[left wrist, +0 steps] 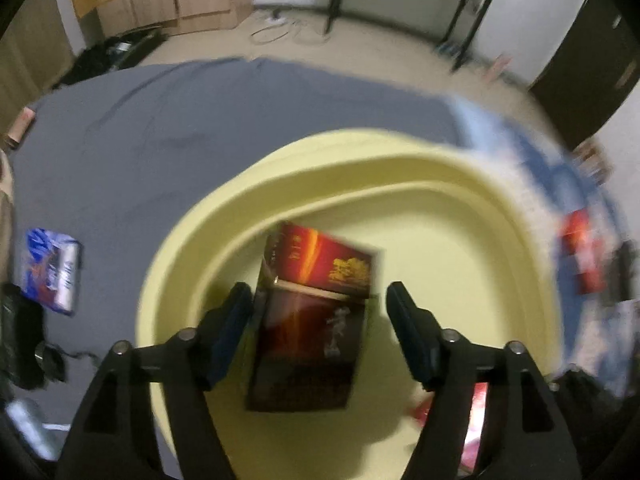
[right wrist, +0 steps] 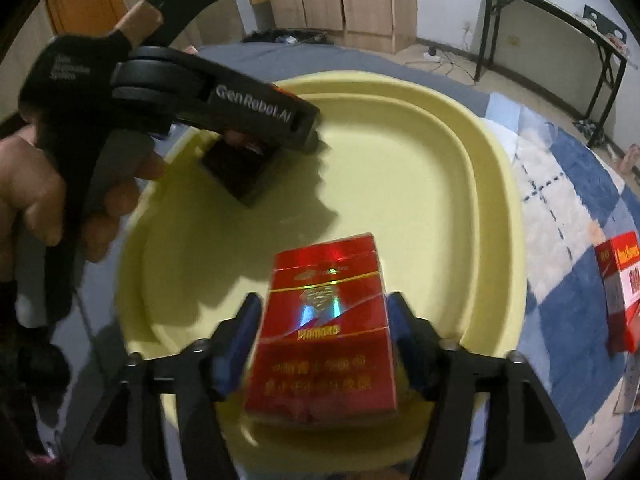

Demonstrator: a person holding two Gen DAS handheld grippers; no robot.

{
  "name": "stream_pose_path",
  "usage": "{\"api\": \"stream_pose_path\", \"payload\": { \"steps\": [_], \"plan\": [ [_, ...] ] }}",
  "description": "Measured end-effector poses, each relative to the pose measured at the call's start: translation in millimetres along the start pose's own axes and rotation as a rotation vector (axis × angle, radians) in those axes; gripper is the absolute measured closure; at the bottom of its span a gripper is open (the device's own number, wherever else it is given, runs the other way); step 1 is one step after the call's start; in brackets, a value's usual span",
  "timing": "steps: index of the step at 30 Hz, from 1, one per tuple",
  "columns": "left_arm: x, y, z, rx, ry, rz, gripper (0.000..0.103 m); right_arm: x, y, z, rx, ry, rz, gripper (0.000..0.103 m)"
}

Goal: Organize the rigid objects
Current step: 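Carry both boxes into the yellow tray and open both tools, then grasp the red lighter with left tool while right tool grasps the silver tin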

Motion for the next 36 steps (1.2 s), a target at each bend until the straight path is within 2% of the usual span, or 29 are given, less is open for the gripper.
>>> {"api": "stream_pose_path", "payload": {
  "steps": [1, 2, 3, 4, 6, 9, 10, 12, 14, 15, 17, 20, 24, 26, 28, 30, 32, 33, 35, 36],
  "plan": [
    [0.7, -12.6, -5.2, -0.019, -0.011, -0.025, 0.014, -3.1, -14.3, 0.7, 0.014, 0.006, -0.045, 0.012],
    [2.5, -26.1, -12.2, -0.023, -0.015, -0.049, 0.009, -8.9, -37.4, -1.4, 0.019, 0.024, -0.112, 0.003],
    [5.4, -36.4, -19.3, -0.026, -0.012, -0.07, 0.001, -12.2, -52.4, -6.9, 0.027, 0.038, -0.154, 0.0],
    [9.3, -51.2, -32.8, -0.037, -0.001, -0.105, 0.0, -21.4, -79.5, -14.8, 0.038, 0.067, -0.211, 0.0],
    [15.8, -72.2, -64.1, -0.078, 0.003, -0.161, 0.0, -33.0, -107.8, -31.8, 0.033, 0.1, -0.254, 0.0],
    [25.4, -81.4, -116.5, -0.128, 0.032, -0.177, 0.0, -57.5, -161.4, -90.8, -0.04, 0.192, -0.33, 0.0],
    [27.8, -83.1, -142.9, -0.141, 0.053, -0.181, 0.0, -68.2, -185.2, -125.8, -0.078, 0.252, -0.355, 0.0],
    [34.4, -81.1, -176.9, -0.164, 0.09, -0.172, 0.0, -83.0, -214.7, -171.2, -0.138, 0.317, -0.373, 0.0],
    [40.9, -73.8, -212.9, -0.17, 0.145, -0.153, 0.0, -102.7, -248.1, -230.8, -0.246, 0.399, -0.382, 0.0],
    [43.5, -69.5, -226.5, -0.162, 0.176, -0.129, 0.0, -106.4, -257.5, -237.6, -0.263, 0.414, -0.383, 0.0],
    [47.1, -56.0, -256.1, -0.125, 0.248, -0.106, 0.0, -121.0, -277.2, -286.5, -0.333, 0.468, -0.406, 0.0],
    [49.7, -41.6, -277.2, -0.093, 0.306, -0.104, 0.0, -129.3, -280.0, -334.3, -0.417, 0.49, -0.409, 0.0],
    [55.7, -7.8, -286.4, -0.073, 0.335, -0.073, 0.002, -122.4, -259.9, -365.4, -0.412, 0.512, -0.369, 0.002],
    [58.7, 9.9, -290.0, -0.057, 0.36, -0.061, 0.006, -117.1, -257.2, -375.3, -0.406, 0.503, -0.374, 0.002],
    [60.3, 22.0, -290.6, -0.047, 0.378, -0.051, 0.017, -105.2, -248.5, -388.9, -0.399, 0.477, -0.368, 0.002],
    [60.6, 27.7, -294.3, -0.071, 0.384, -0.047, 0.022, -101.4, -240.9, -396.2, -0.405, 0.449, -0.373, 0.002],
    [58.9, 28.2, -303.3, -0.117, 0.401, -0.062, 0.022, -97.6, -227.1, -401.3, -0.415, 0.423, -0.378, 0.002],
    [57.4, 29.1, -307.9, -0.113, 0.425, -0.068, 0.022, -96.9, -205.5, -418.5, -0.411, 0.419, -0.379, 0.002],
    [54.7, 36.3, -314.1, -0.069, 0.473, -0.054, 0.024, -95.8, -192.1, -426.7, -0.419, 0.41, -0.372, 0.002],
    [53.5, 40.2, -314.7, -0.065, 0.477, -0.043, 0.03, -95.0, -189.3, -430.0, -0.423, 0.411, -0.365, 0.003]
  ]
}}
Point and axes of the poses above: each gripper's, at about its wrist camera, not at the fingertips, and y roughly the way its jaws point, z to its left, x to its top, the point moved 3 cm from there along y, roughly the way its jaws point, and after that the axes turned 10 degrees about y, right-handed, at the moved point
